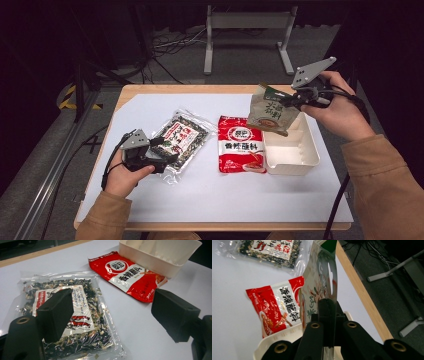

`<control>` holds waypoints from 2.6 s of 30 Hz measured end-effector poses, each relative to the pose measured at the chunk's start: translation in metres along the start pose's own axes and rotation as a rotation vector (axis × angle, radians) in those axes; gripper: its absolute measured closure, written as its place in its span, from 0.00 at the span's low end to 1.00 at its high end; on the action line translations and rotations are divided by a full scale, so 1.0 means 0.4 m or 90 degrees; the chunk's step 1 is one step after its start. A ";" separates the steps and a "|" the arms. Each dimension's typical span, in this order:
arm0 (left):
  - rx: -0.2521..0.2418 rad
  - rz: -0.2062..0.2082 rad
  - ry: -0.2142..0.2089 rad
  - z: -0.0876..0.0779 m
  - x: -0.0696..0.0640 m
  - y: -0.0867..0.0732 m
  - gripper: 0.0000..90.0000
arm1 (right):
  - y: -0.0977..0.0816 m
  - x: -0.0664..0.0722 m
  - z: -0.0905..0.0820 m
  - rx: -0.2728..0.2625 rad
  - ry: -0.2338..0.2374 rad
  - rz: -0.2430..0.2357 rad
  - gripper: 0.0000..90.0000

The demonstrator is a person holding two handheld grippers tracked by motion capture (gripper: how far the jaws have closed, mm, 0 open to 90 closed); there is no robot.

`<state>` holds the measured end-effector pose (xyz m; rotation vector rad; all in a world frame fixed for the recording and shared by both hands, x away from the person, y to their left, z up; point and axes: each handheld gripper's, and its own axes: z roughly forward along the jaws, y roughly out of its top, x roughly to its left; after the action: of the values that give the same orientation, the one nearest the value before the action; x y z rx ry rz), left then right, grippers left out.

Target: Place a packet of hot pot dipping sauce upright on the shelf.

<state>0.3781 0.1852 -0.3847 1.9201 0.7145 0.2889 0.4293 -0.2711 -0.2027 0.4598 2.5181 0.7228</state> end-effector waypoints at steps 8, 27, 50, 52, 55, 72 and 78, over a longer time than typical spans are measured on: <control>-0.004 -0.012 0.000 -0.001 0.013 -0.008 0.21 | -0.023 -0.043 0.001 0.006 -0.033 0.002 1.00; -0.009 -0.026 -0.007 0.000 0.020 -0.015 0.20 | -0.079 -0.113 0.020 -0.022 -0.074 -0.030 1.00; -0.010 -0.054 0.022 -0.053 0.017 -0.057 0.20 | -0.107 -0.173 0.088 0.000 -0.077 -0.069 1.00; -0.010 -0.054 0.021 -0.053 0.016 -0.057 0.20 | -0.110 -0.173 0.099 0.008 -0.077 -0.074 1.00; -0.008 -0.055 0.021 -0.053 0.017 -0.058 0.20 | -0.110 -0.175 0.111 0.017 -0.084 -0.082 0.99; -0.005 -0.054 0.018 -0.048 0.015 -0.058 0.20 | -0.125 -0.183 0.155 0.029 -0.085 -0.081 0.99; -0.007 -0.053 0.022 -0.048 0.018 -0.059 0.20 | -0.136 -0.182 0.167 0.029 -0.082 -0.076 0.99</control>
<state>0.3661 0.2109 -0.3981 1.8745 0.8110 0.2736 0.5149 -0.3195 -0.2577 0.3561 2.4210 0.5737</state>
